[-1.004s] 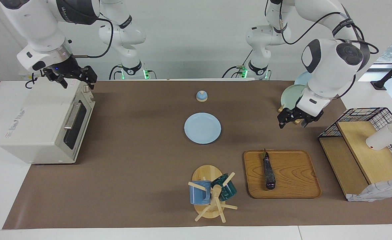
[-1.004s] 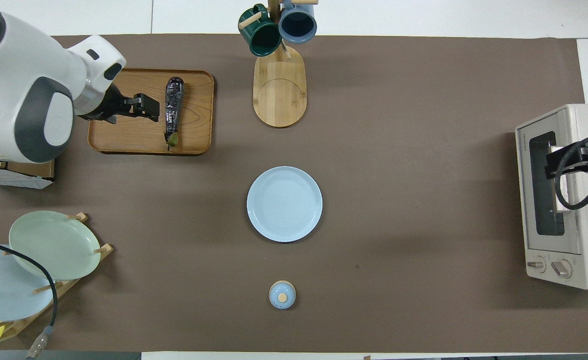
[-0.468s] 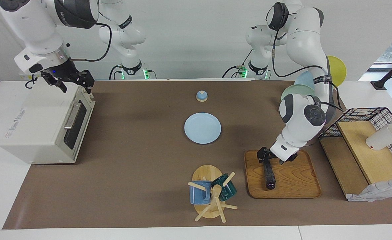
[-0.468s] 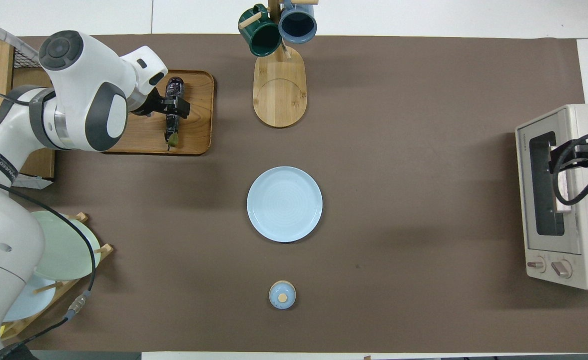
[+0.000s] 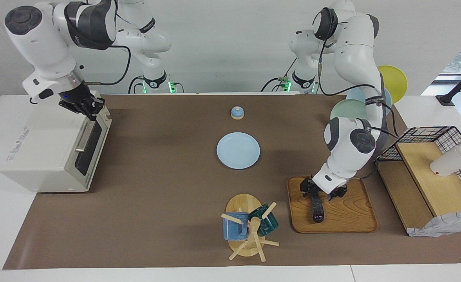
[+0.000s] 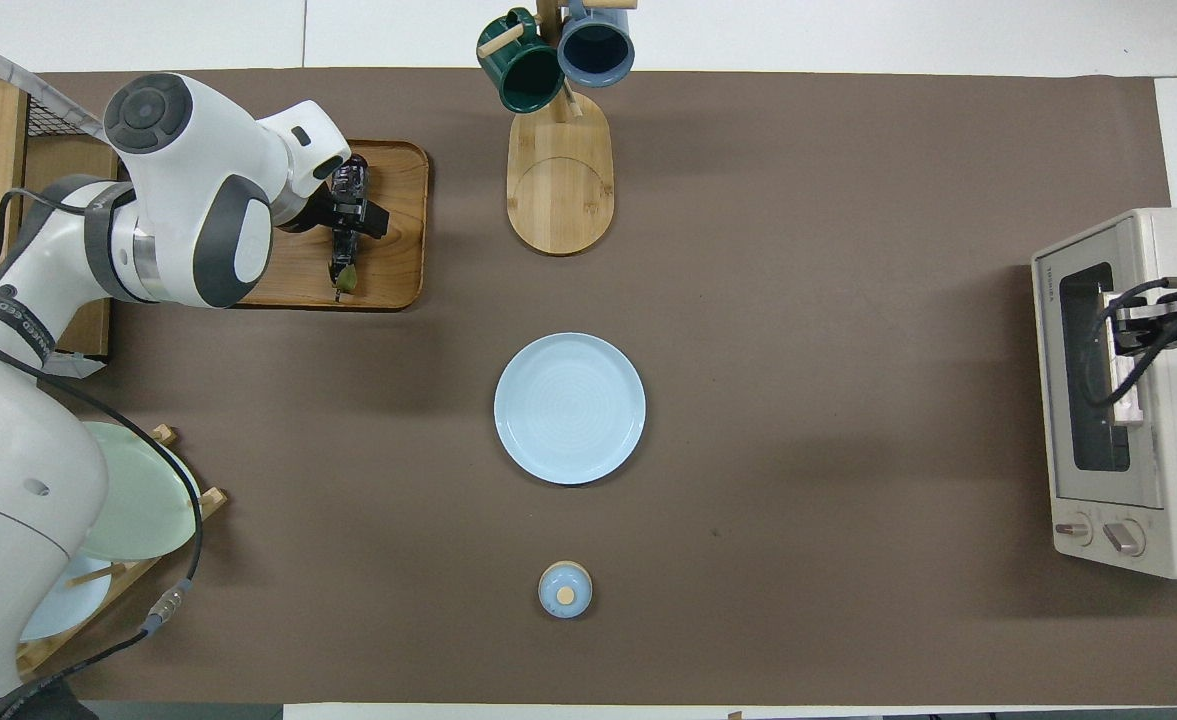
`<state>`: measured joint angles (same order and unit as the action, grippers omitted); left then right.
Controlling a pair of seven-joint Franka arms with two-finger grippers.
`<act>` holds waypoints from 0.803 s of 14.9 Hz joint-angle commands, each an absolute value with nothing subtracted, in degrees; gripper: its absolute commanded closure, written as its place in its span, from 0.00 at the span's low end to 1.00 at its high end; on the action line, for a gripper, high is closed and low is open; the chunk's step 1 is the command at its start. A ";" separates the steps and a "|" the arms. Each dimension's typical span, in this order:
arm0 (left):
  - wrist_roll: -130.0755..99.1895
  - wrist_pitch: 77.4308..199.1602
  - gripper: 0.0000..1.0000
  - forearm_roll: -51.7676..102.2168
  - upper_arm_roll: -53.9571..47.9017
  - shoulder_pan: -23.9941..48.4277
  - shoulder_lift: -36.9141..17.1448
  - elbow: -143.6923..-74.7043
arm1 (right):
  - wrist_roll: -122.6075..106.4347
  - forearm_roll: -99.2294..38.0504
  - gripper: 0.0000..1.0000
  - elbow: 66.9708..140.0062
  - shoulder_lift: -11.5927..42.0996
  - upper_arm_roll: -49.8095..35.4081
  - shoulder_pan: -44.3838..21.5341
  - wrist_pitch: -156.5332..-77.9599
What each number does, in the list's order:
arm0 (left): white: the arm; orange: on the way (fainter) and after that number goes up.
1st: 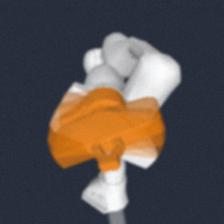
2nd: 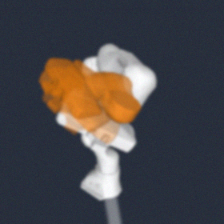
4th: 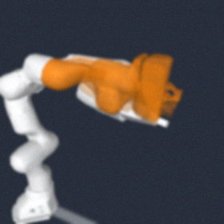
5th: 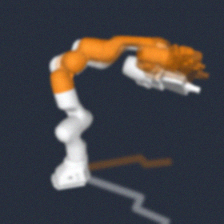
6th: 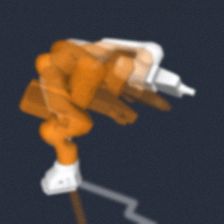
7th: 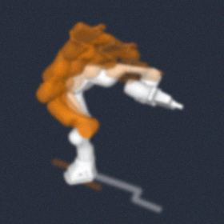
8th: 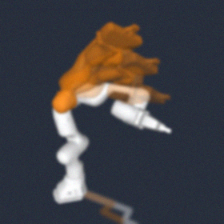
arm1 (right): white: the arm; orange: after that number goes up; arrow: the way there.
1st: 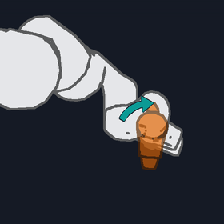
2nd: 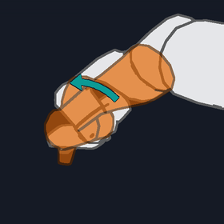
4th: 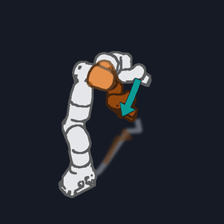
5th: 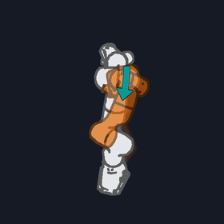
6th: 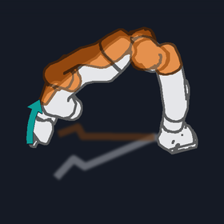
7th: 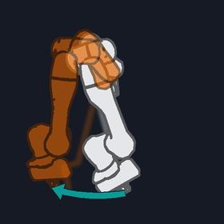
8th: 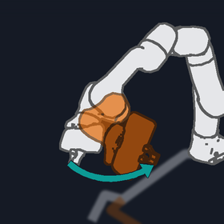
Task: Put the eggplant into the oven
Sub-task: 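Reach the left gripper to the purple eggplant on the wooden tray and grasp, then lift the eggplant with the left gripper while the right gripper opens the oven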
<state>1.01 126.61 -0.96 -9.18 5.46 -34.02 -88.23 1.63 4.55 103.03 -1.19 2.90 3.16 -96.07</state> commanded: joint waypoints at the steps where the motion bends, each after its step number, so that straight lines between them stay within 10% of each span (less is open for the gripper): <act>1: 2.37 128.14 0.06 -2.11 -8.61 5.80 -33.49 -89.74 | 5.71 6.49 1.00 108.01 -2.46 2.46 3.69 -99.57; 3: 2.55 128.14 0.26 -2.11 -8.61 5.80 -33.40 -89.82 | 5.19 8.16 1.00 109.42 -2.29 2.46 3.43 -101.59; 8: 2.72 128.41 0.43 -2.02 -8.61 6.24 -33.22 -90.79 | 0.46 10.20 1.00 112.23 -2.20 2.46 4.22 -105.46; 10: 2.72 127.45 0.87 -2.02 -8.53 6.15 -33.22 -90.18 | -4.37 10.37 1.00 113.29 -2.20 2.55 5.27 -107.04; 12: 2.90 124.56 1.00 -2.02 -8.53 5.45 -33.22 -87.73 | -6.32 11.94 1.00 113.47 -2.20 2.46 5.45 -107.31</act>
<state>2.36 126.76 -0.98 -9.05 5.69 -33.97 -89.09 -3.23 10.46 111.68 -1.08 2.93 4.29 -105.78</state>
